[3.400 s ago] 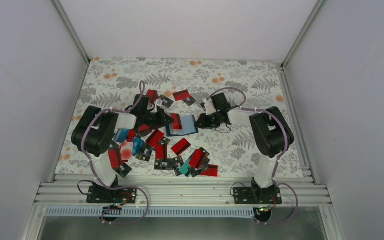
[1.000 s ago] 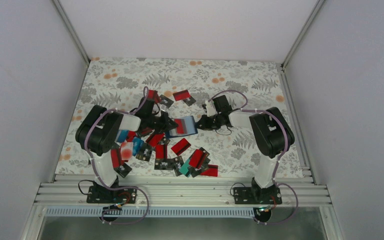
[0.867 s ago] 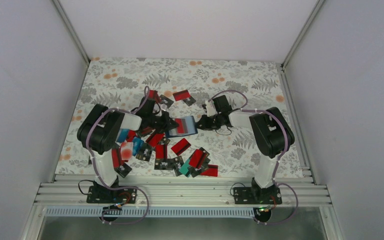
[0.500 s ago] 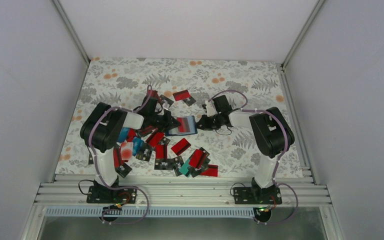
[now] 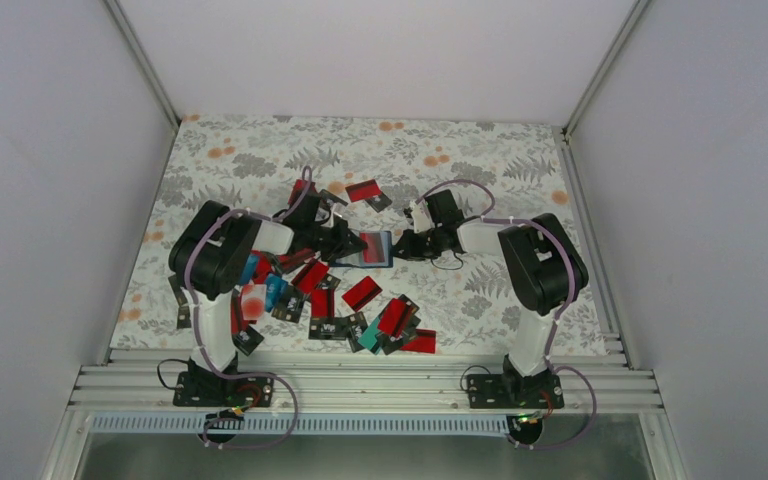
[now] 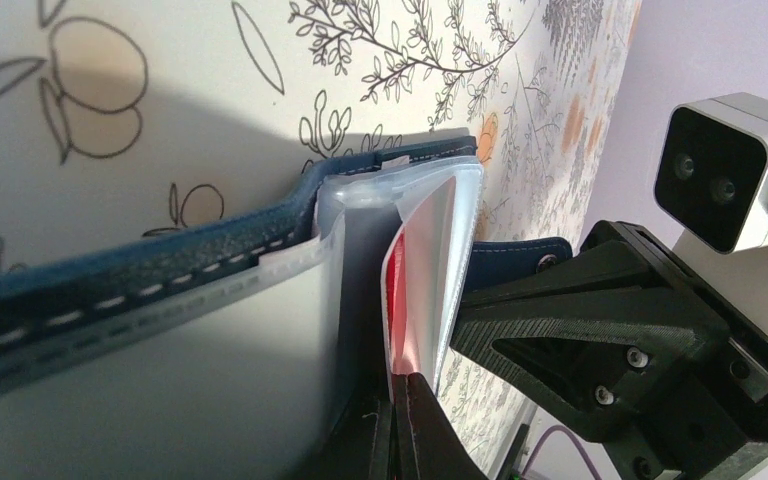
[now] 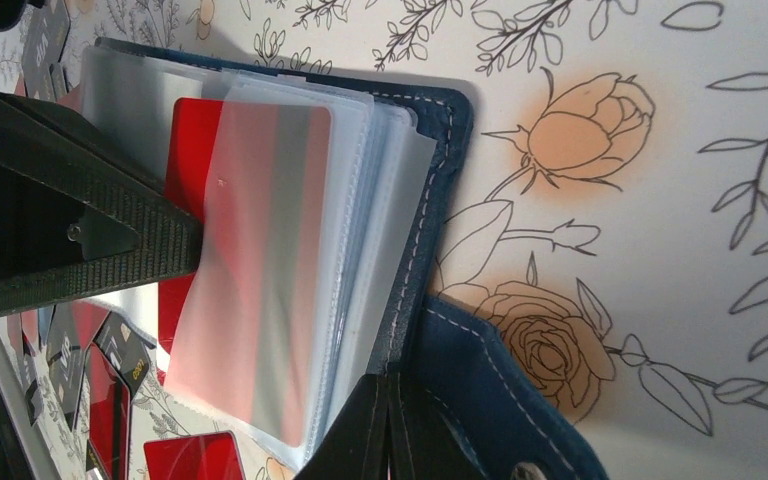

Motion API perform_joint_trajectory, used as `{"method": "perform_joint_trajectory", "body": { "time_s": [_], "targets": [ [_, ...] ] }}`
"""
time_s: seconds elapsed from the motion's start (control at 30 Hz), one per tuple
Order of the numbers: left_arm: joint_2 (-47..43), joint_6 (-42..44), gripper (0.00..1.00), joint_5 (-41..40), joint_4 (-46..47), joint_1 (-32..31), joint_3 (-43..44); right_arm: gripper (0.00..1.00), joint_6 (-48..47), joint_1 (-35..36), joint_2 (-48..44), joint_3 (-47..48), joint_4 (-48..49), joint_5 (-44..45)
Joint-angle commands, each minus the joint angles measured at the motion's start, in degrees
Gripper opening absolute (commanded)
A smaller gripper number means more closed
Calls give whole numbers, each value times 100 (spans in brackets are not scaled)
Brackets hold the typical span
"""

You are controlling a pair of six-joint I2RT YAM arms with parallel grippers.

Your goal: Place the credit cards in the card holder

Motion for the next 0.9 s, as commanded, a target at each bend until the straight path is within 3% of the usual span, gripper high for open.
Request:
{"method": "perform_joint_trajectory", "body": {
  "time_s": [0.0,0.53,0.87],
  "targets": [
    [286,312,2,-203,-557,-118,183,5,-111,38,316,-16,-335,149],
    [333,1759,2,-425,-2494,-101,935,4,-166,38,463,153,-411,217],
    [444,2385,2,-250,-2931,100,1166,4,-157,38,669,263,-514,556]
  ]
}}
